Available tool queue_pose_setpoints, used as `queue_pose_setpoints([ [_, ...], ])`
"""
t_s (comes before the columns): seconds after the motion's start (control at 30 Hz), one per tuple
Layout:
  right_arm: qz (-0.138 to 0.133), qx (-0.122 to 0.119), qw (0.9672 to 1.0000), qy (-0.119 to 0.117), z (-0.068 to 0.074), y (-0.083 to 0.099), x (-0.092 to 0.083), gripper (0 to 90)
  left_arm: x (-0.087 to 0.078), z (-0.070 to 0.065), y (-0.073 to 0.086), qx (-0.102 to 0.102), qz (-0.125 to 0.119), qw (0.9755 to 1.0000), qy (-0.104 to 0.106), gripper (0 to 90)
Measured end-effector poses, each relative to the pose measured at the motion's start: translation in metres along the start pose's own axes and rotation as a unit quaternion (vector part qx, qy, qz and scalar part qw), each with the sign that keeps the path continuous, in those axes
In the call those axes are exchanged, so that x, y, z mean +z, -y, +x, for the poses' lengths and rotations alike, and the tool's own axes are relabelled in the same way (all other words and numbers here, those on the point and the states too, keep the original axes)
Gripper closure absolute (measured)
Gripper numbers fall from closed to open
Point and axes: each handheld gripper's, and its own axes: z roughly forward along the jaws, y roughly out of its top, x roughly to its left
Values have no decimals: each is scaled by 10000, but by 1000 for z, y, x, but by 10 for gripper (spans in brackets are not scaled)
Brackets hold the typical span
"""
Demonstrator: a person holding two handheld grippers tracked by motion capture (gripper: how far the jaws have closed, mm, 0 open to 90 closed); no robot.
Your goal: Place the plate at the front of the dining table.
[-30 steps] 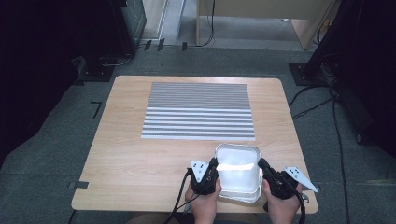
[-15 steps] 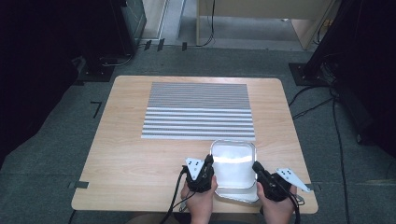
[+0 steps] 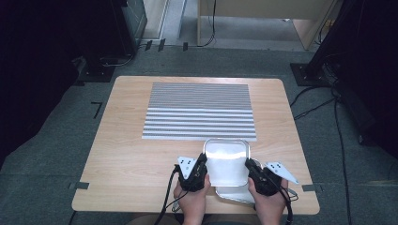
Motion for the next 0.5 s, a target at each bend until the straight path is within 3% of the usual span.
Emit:
queue_pose_setpoints([
  [0.3, 201, -60, 9998, -73, 16, -15, 16, 895, 4, 18, -13, -165, 19, 9998, -64, 900],
  [0.5, 273, -304, 9992, -50, 30, -28, 28, 894, 7, 30, -25, -257, -17, 9996, -126, 900],
])
